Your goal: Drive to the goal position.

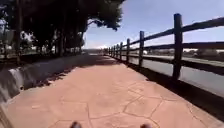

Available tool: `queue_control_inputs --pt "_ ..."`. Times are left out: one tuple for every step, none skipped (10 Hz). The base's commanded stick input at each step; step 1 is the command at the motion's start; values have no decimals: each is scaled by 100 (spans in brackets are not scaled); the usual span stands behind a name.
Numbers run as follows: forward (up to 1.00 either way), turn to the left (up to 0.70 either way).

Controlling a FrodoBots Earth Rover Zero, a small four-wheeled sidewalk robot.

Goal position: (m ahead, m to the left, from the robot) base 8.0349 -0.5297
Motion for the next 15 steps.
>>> queue_control_inputs --pt "100 0" --pt "100 0" --pt "100 16" --pt "100 40" --pt "100 20" --pt "100 0" --pt "100 0" --pt "100 0" --pt "100 0" --pt "100 0" --pt "100 0" --pt "100 0" --pt "100 0" --pt "100 0" --pt "100 0"
